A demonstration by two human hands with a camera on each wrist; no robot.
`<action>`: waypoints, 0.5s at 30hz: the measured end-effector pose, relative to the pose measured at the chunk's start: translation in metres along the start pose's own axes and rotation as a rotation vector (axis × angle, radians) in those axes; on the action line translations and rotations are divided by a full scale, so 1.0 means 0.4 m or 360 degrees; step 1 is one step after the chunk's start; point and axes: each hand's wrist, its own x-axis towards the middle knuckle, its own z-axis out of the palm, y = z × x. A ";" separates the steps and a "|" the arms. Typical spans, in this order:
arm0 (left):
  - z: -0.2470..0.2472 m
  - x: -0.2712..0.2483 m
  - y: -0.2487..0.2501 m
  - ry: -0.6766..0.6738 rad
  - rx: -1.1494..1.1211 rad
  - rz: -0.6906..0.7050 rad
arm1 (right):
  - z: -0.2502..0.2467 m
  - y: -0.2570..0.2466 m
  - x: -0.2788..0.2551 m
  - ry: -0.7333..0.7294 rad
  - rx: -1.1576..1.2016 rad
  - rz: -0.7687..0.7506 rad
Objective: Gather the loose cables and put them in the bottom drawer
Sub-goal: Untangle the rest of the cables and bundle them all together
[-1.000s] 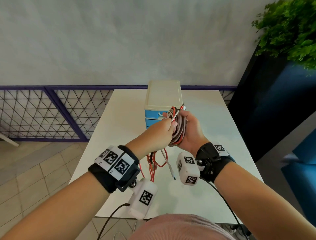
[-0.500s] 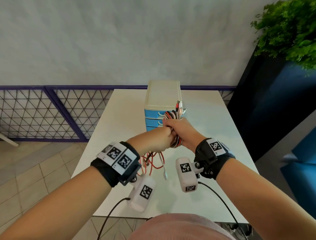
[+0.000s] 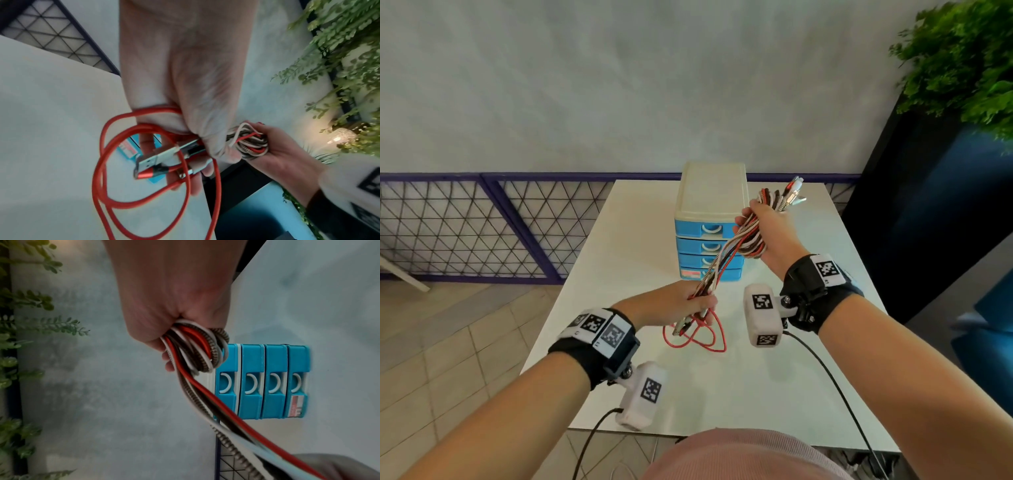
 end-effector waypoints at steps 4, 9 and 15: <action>0.006 0.002 -0.038 0.0264 -0.0229 0.0079 | -0.008 0.004 0.004 0.0073 -0.0332 -0.0119; -0.010 0.011 -0.056 0.0536 -0.0374 0.0069 | -0.021 -0.007 0.003 0.0146 -0.0462 -0.0246; -0.014 0.017 -0.081 0.0968 -0.0427 0.0156 | -0.027 -0.022 -0.007 0.0226 -0.0525 -0.0307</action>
